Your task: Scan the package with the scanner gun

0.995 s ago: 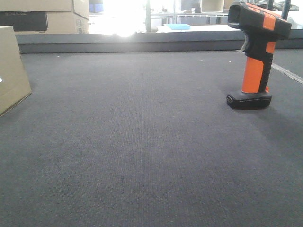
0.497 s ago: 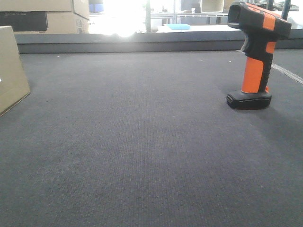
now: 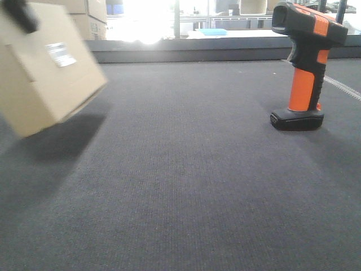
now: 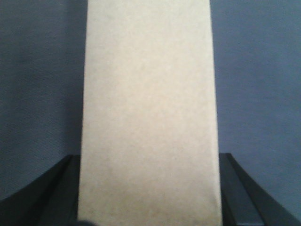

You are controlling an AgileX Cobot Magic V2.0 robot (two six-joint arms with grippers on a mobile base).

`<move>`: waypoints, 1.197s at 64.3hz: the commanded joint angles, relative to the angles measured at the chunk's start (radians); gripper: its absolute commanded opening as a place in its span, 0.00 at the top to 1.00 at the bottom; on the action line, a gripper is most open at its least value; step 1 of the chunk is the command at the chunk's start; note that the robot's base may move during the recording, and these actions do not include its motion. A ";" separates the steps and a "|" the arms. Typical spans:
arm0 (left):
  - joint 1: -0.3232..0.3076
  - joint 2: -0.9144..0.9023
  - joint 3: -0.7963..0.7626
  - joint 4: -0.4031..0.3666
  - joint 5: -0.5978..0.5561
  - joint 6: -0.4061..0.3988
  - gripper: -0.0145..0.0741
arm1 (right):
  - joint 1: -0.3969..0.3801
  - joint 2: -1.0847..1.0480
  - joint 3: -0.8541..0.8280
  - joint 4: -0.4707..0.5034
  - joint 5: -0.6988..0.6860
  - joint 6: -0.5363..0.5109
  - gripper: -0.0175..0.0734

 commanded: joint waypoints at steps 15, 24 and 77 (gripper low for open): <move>-0.139 -0.001 -0.001 0.034 -0.170 -0.100 0.82 | -0.003 -0.003 0.000 0.006 -0.017 -0.004 0.98; -0.137 -0.001 0.040 0.118 -0.174 -0.245 0.82 | -0.003 -0.003 0.000 0.006 -0.017 -0.004 0.98; -0.137 -0.001 0.076 0.143 -0.197 -0.245 0.82 | -0.002 0.070 -0.303 0.009 0.124 -0.004 0.98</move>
